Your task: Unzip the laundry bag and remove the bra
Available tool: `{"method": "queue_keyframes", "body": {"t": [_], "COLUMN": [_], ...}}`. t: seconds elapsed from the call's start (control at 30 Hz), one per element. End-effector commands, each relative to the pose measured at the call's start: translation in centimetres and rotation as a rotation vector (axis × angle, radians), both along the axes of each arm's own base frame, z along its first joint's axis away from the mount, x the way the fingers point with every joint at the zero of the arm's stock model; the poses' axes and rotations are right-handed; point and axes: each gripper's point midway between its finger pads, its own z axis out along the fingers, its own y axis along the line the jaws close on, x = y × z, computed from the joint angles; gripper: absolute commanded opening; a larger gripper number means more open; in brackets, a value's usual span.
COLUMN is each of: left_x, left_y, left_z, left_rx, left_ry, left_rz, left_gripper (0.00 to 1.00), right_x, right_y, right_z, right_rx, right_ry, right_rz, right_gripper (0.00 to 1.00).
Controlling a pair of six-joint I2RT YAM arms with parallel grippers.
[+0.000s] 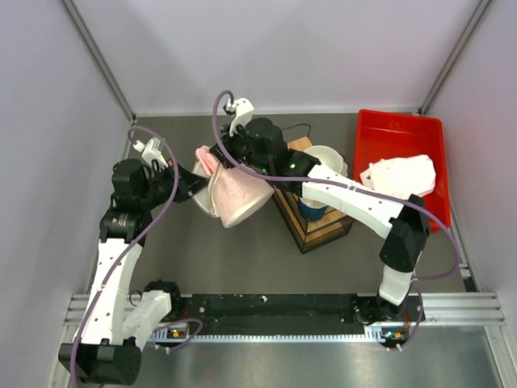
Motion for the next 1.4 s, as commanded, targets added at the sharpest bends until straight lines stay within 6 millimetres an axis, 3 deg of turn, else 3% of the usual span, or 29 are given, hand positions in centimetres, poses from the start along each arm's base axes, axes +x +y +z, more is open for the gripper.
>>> {"method": "queue_keyframes", "body": {"t": [0.0, 0.17, 0.23, 0.43, 0.5, 0.63, 0.67, 0.77, 1.0, 1.13, 1.37], "left_x": [-0.3, 0.3, 0.2, -0.1, -0.2, -0.1, -0.1, 0.1, 0.7, 0.7, 0.7], "left_y": [-0.6, -0.5, -0.5, -0.8, -0.9, -0.6, -0.6, -0.4, 0.3, 0.3, -0.5], "left_z": [-0.5, -2.5, -2.6, -0.8, -0.1, -1.3, -1.6, -3.2, -7.2, -8.7, -7.1], "left_rx": [-0.009, 0.016, 0.022, 0.011, 0.011, 0.033, 0.036, 0.053, 0.117, 0.126, 0.118], "left_ry": [0.005, 0.044, 0.047, 0.007, -0.009, 0.013, 0.021, 0.052, 0.138, 0.176, 0.138], "left_rz": [-0.039, -0.035, -0.038, -0.059, -0.061, -0.049, -0.05, -0.041, -0.018, -0.022, -0.049], "left_gripper": [0.0, 0.0, 0.0, 0.0, 0.0, 0.0, 0.0, 0.0, 0.0, 0.0, 0.0], "right_x": [-2.5, -3.7, -2.6, 0.7, 0.3, -0.3, -0.7, -1.4, -2.4, -2.1, -0.9], "right_y": [-1.7, -3.8, -4.3, -2.9, -2.5, -3.2, -3.9, -5.5, -9.8, -11.6, -11.8], "right_z": [12.3, 16.2, 14.6, 5.3, 5.1, 9.3, 11.4, 15.5, 22.5, 24.5, 24.4], "right_rx": [0.239, 0.342, 0.308, 0.167, 0.17, 0.228, 0.257, 0.304, 0.392, 0.421, 0.43], "right_ry": [-0.127, -0.191, -0.191, -0.059, -0.045, -0.101, -0.134, -0.21, -0.352, -0.394, -0.383], "right_rz": [0.083, 0.072, 0.01, -0.036, -0.012, 0.002, -0.001, -0.018, -0.063, -0.103, -0.133], "right_gripper": [0.0, 0.0, 0.0, 0.0, 0.0, 0.0, 0.0, 0.0, 0.0, 0.0, 0.0]}}
